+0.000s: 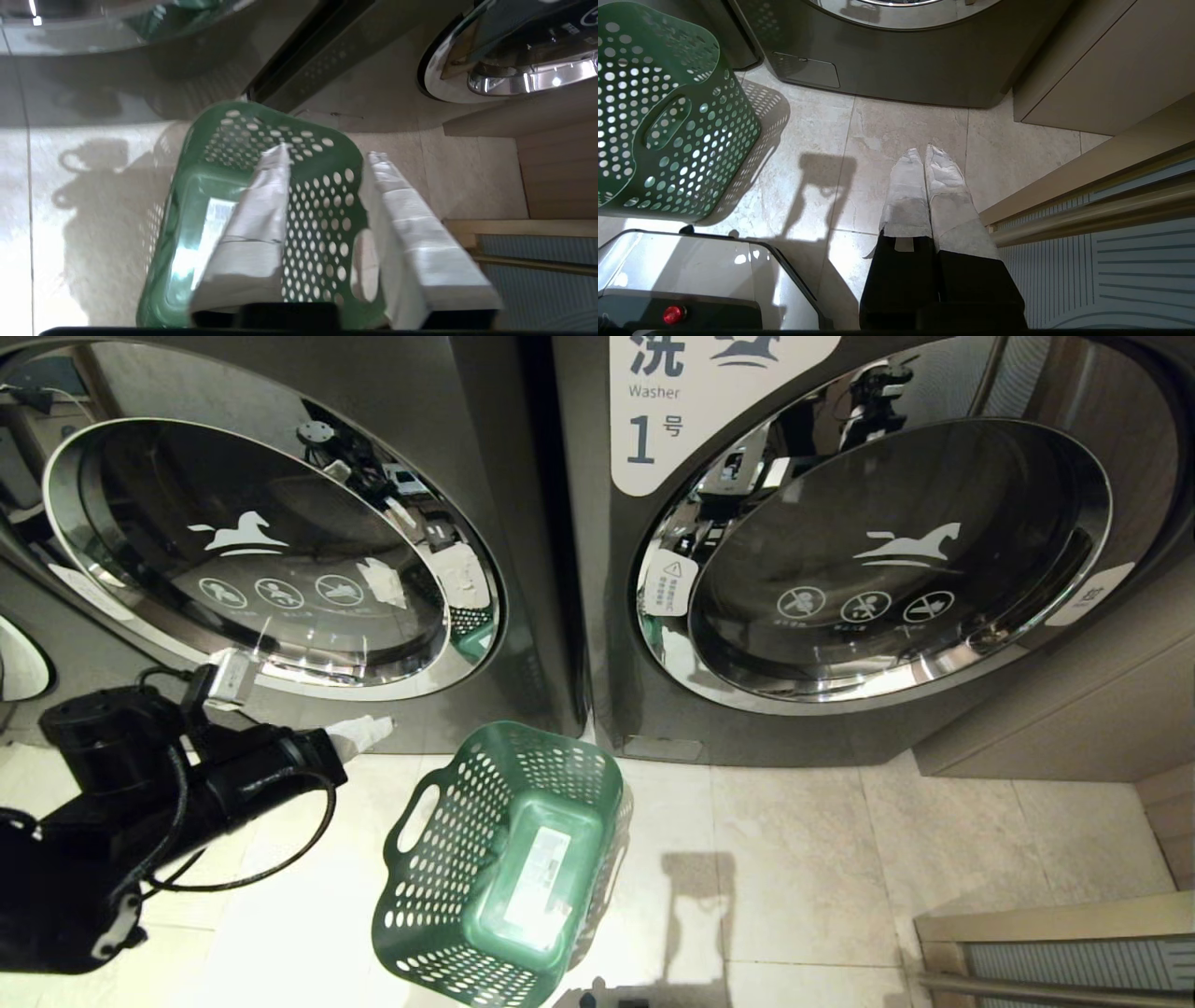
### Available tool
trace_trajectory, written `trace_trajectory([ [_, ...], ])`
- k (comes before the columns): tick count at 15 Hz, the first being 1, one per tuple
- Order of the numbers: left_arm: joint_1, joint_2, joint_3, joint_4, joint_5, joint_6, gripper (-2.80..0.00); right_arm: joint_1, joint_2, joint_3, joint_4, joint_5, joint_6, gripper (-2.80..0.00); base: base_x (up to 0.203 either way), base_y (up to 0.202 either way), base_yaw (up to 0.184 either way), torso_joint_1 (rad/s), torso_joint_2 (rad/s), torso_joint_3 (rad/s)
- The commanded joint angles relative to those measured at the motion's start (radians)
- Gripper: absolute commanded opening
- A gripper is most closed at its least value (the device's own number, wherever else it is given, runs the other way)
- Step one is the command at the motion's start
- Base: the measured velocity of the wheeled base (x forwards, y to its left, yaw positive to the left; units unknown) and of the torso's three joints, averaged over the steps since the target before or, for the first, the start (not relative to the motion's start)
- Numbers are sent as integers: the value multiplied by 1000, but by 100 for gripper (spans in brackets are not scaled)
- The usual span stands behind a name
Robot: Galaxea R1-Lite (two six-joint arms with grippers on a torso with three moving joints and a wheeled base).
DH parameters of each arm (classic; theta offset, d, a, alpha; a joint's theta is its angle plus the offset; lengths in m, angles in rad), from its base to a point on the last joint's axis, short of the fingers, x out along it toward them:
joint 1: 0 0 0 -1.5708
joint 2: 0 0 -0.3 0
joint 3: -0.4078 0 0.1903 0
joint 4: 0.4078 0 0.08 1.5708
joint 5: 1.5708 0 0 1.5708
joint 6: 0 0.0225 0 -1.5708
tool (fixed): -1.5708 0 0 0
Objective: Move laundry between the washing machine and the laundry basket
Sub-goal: Open the lid of the washing machine
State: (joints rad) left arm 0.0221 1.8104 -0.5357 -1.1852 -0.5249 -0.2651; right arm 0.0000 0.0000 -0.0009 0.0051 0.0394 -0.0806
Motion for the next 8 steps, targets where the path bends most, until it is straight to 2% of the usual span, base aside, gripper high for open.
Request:
trace_trajectory([
  [1,2,72,-64,-36,-3,1,0,0,0,0,1,1,-1,-280,0,0,0,0,0,0],
  [4,0,145,-159,-130,-4,1,0,0,1,0,1,1,-1,-280,0,0,0,0,0,0],
  [6,-11,173,-184,-217,-11,3,0,0,2,1,1,1,-1,-280,0,0,0,0,0,0],
  [8,-13,208,-185,-295,-93,3,0,0,2,0,0,1,-1,-280,0,0,0,0,0,0],
])
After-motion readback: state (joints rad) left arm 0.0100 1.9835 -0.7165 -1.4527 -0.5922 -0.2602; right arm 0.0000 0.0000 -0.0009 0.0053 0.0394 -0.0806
